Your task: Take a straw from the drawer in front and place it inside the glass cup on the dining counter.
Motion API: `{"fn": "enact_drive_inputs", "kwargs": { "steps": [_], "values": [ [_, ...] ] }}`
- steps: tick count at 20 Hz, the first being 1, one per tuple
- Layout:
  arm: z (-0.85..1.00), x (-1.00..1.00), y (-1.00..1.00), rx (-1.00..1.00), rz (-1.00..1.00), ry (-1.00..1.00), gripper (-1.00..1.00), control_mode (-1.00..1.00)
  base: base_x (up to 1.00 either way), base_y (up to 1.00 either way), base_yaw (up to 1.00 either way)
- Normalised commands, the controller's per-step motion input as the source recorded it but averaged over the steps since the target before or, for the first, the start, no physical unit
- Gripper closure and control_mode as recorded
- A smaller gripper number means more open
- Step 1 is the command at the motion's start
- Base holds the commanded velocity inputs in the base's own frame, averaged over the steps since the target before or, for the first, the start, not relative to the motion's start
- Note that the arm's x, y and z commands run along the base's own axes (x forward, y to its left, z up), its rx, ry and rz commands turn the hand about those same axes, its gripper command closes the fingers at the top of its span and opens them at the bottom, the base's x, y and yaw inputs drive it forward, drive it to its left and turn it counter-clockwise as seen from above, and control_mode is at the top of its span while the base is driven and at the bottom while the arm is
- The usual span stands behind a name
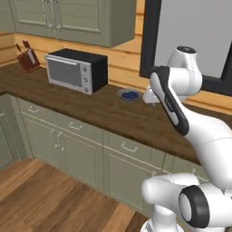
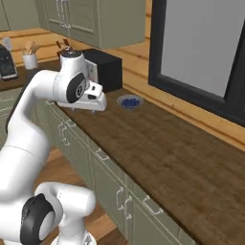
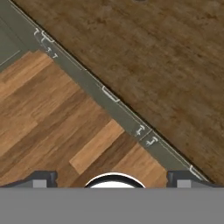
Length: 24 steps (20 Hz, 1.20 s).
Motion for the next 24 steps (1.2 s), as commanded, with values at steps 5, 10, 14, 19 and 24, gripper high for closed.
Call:
{"fn": "enact_drive_inputs", "kwargs": {
  "steps": [5, 10, 14, 19, 24],
  "values": [
    [0.0, 0.0, 0.0, 0.0, 0.0, 0.0, -1.0, 1.0, 0.0, -0.75, 0.38],
    [0.0, 0.0, 0.0, 0.0, 0.0, 0.0, -1.0, 1.0, 0.0, -0.75, 0.4],
    [0.0, 0.0, 0.0, 0.0, 0.0, 0.0, -1.0, 1.0, 0.0, -0.82, 0.42],
    [0.0, 0.0, -0.06, -0.01, 0.21, 0.0, -1.0, -1.0, 0.0, -0.13, 0.08],
    [-0.01, 0.0, 0.76, -0.21, 0.11, -0.01, -1.0, -1.0, 0.0, 0.0, 0.0]
  ]
}}
